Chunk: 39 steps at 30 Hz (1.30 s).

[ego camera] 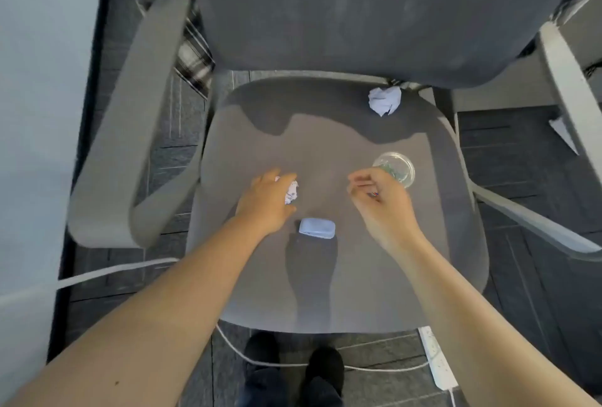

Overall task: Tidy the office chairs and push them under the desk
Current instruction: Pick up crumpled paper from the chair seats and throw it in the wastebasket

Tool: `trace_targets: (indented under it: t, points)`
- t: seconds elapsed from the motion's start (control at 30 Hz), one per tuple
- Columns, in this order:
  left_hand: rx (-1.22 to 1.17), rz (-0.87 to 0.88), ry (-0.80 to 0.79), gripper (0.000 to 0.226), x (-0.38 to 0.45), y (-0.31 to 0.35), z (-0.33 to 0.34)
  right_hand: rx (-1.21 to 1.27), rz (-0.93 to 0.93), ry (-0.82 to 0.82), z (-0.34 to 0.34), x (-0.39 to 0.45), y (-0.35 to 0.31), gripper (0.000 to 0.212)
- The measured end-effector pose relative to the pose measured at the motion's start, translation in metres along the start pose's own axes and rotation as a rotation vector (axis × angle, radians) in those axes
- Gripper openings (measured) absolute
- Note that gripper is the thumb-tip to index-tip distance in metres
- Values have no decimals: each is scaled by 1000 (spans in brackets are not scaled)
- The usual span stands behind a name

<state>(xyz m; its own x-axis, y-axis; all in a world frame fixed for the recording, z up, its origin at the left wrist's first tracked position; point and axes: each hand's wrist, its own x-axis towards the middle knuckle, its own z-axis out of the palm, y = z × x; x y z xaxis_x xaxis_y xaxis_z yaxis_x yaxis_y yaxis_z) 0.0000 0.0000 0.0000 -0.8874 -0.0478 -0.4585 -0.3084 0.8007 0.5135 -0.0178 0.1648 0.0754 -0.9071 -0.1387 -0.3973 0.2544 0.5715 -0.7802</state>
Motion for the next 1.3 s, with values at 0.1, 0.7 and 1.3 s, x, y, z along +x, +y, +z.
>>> trace_targets:
  t: [0.1, 0.7, 1.3]
  points:
    - [116, -15, 10, 39, 10, -5, 4, -17, 2, 18, 1, 12, 7, 19]
    - [-531, -39, 321, 22, 102, 85, -66, -199, -40, 160, -61, 153, -13, 35]
    - [-595, -77, 252, 25, 145, 86, -27, -513, -4, 101, -45, 229, 35, 22]
